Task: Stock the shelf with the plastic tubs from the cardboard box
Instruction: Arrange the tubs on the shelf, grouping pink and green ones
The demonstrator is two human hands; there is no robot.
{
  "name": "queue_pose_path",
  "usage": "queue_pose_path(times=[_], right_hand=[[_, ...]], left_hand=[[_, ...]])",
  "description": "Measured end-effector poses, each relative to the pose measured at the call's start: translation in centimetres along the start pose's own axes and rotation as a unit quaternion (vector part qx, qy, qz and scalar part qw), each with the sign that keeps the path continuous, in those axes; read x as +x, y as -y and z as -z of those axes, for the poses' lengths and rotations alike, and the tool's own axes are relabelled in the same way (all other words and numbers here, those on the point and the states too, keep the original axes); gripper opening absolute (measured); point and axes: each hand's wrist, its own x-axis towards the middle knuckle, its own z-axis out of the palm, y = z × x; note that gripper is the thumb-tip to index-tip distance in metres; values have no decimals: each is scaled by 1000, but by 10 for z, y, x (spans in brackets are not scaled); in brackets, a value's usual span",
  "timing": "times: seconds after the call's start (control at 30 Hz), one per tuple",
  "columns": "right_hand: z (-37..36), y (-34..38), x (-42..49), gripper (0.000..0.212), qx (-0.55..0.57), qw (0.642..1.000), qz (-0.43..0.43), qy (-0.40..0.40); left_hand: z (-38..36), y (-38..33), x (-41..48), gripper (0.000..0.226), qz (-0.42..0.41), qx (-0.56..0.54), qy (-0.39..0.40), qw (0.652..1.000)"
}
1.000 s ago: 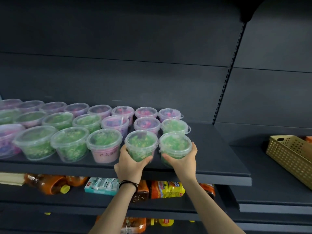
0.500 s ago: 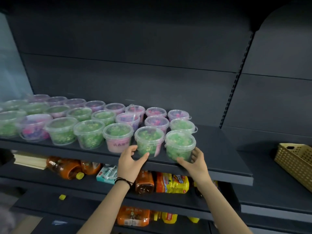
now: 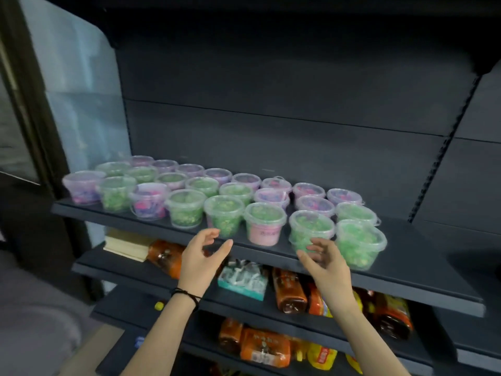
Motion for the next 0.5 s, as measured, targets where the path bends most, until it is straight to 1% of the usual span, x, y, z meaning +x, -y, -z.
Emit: queue_pose_path(times=[0.07,0.17,0.27,0.37,0.5], right_hand=[[-45,17,-5,36,0,1000,13,21],[-113,42,-14,53,5,998,9,61],[-174,67,-23,62,10,997,13,81],[-222,90,-27,64,18,996,21,84],[-269,109,-16,67,4,994,33,102]], left_hand=[[54,5,8,34,-12,22,-10,1000],[136,16,21,38,-22,40,-43,998],[204,28,36,38,-21,51,-59,997],[252,39,55,43,-16,61,-64,996],[288,51,83,60,-2,55,-55,997]])
